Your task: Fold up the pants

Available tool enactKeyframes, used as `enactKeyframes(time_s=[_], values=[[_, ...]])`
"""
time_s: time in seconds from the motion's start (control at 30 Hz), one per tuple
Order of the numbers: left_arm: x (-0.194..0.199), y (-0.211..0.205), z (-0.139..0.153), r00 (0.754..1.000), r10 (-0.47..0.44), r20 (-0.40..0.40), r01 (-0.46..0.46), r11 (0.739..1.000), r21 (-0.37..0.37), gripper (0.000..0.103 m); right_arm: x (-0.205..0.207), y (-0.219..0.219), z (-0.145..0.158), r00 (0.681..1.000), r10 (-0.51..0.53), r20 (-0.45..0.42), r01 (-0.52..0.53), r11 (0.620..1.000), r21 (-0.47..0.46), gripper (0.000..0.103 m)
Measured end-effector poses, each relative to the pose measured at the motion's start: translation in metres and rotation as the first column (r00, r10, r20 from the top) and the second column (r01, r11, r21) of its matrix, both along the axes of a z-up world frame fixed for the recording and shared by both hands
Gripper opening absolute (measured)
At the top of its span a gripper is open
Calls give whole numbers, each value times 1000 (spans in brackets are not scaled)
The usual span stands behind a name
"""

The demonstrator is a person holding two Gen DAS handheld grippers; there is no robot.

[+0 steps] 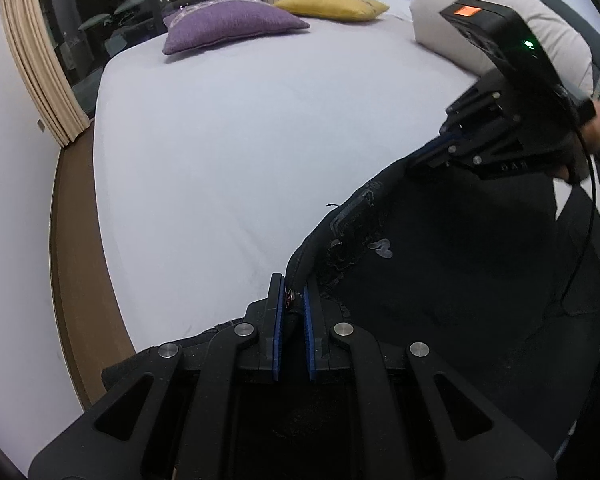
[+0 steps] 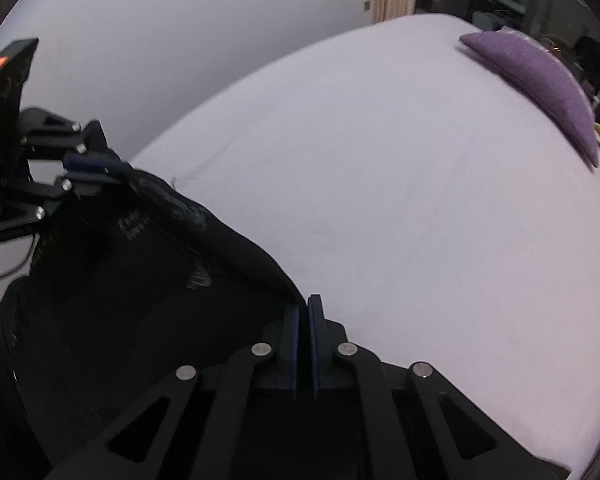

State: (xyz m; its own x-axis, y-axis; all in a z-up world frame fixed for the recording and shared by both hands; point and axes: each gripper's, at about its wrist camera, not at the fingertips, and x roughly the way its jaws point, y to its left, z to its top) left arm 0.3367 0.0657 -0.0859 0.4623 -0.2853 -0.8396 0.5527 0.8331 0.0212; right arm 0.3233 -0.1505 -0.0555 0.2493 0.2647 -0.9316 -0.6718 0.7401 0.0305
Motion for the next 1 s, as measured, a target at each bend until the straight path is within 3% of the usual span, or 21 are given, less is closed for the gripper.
enactKeyframes(time_s=[0.17,0.3,0.53,0.73,0.77,0.8,0.87,0.93,1.0], values=[[-23,-7,12,1000,-11,13,11,1000,-23,7,-45,28,23,997,-38,73,33,997,70,4],[-49,-8,17,1000,-12,10,13,999,-30,7,-77,41,25,997,-39,70,29,991,131,2],[-104,-9,24,1000,-15,27,16,999,-35,8,-110,22,42,996,-16,87,0,983,184,2],[-121,-11,33,999,6,48,-3,998,-67,7,-150,20,63,978,60,200,-76,994,74,2],[-122,-11,34,999,6,50,-3,998,-70,7,-164,22,68,968,66,243,-79,996,42,15],[-120,-10,35,999,7,49,-4,997,-72,7,-173,23,72,957,68,281,-77,997,22,53],[-118,-9,35,999,17,45,-14,996,-83,7,-189,25,77,927,90,365,-93,996,-8,82],[-119,-9,36,999,23,43,-19,996,-91,7,-203,37,72,888,165,430,-139,986,-92,77],[-124,-11,37,999,19,47,-14,996,-90,7,-204,48,61,886,216,410,-160,973,-166,66]])
